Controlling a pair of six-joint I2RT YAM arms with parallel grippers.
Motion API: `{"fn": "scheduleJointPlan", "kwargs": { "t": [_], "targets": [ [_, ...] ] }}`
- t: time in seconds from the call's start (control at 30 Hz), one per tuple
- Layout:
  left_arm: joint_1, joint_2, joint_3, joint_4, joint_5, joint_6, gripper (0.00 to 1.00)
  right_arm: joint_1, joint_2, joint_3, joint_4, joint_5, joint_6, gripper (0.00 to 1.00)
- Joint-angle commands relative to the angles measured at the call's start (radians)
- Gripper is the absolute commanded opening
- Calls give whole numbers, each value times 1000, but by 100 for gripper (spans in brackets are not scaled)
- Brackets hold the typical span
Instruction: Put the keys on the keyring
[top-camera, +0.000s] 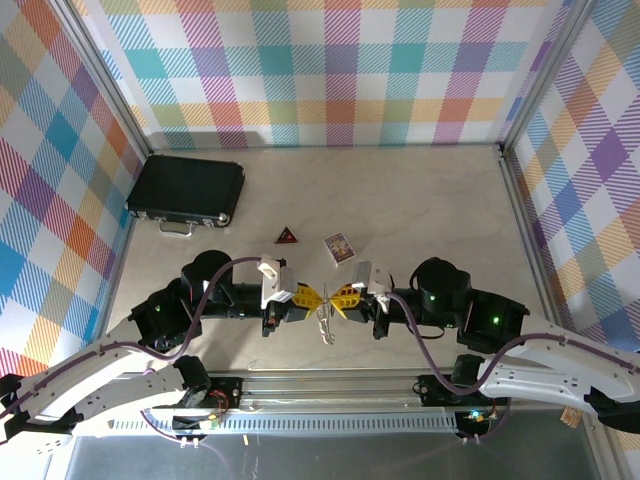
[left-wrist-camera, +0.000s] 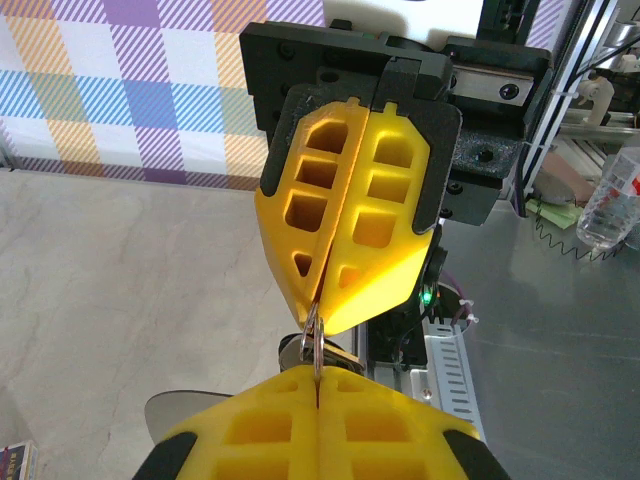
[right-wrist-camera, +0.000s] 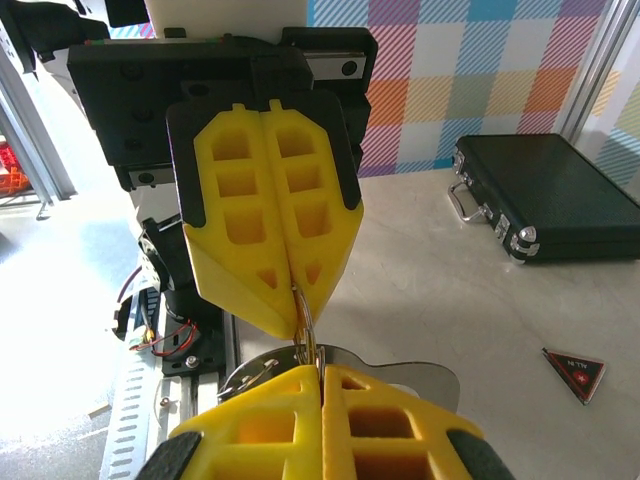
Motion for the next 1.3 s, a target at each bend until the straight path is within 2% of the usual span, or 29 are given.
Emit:
{"fn": "scheduleJointPlan", "kwargs": {
  "t": [0.0,0.23,1.27],
  "targets": [
    [-12,-14,-1,51,-9,2,0,7,0,22,50,-17,6,0],
    [-12,-22,-14,55,-37,3,0,7,-39,18,31,0,8,0],
    [-12,-28,-25,70,-36,-8,0,7,-26,2,56,9,8,0]
  ]
}}
